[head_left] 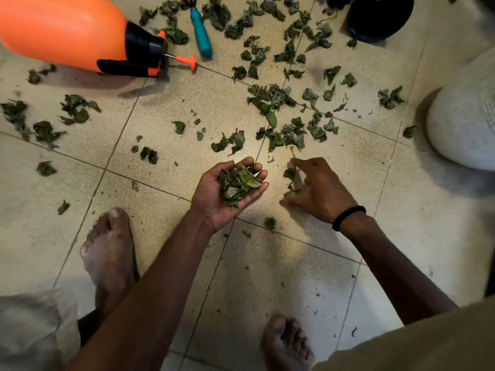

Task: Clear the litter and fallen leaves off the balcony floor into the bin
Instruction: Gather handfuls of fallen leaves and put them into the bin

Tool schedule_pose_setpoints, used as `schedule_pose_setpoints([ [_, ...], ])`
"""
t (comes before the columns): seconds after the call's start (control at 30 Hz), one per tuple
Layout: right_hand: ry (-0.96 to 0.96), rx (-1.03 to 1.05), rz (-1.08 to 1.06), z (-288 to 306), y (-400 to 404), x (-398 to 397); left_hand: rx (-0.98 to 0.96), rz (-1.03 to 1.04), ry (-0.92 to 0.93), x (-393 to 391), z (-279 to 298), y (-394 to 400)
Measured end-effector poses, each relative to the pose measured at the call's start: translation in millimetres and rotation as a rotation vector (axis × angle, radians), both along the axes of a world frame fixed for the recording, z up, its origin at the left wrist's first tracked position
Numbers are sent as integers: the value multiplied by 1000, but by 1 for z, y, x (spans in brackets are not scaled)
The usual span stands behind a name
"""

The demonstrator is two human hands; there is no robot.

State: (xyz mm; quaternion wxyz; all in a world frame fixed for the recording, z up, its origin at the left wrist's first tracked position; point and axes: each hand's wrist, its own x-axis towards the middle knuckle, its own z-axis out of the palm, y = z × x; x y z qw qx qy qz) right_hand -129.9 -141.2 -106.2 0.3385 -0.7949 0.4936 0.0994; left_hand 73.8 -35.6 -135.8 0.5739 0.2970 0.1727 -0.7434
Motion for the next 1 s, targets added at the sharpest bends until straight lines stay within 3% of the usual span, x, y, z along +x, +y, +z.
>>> schedule_pose_setpoints([
  [0.13, 34, -102, 157, -16, 4, 7, 7, 63, 23, 2, 1, 6],
  [0.3, -59, -276, 132, -32, 9, 2, 26, 104, 10, 9, 4, 10],
  [0.5, -90, -306, 149, -35, 5, 4, 50, 113, 24, 10, 0, 16],
  [0.6, -185, -197, -24, -26, -5, 1, 51, 100, 20, 9, -1, 15],
  [0.8, -579, 346, -597, 1, -35, -9, 32, 103, 3, 9, 0, 13],
  [0.9, -591, 304, -592, -2, -49, -2, 26, 111, 5, 9, 2, 14],
  [1.0, -451, 115, -507, -14, -57, 10, 25, 111, 6, 10, 3, 14],
])
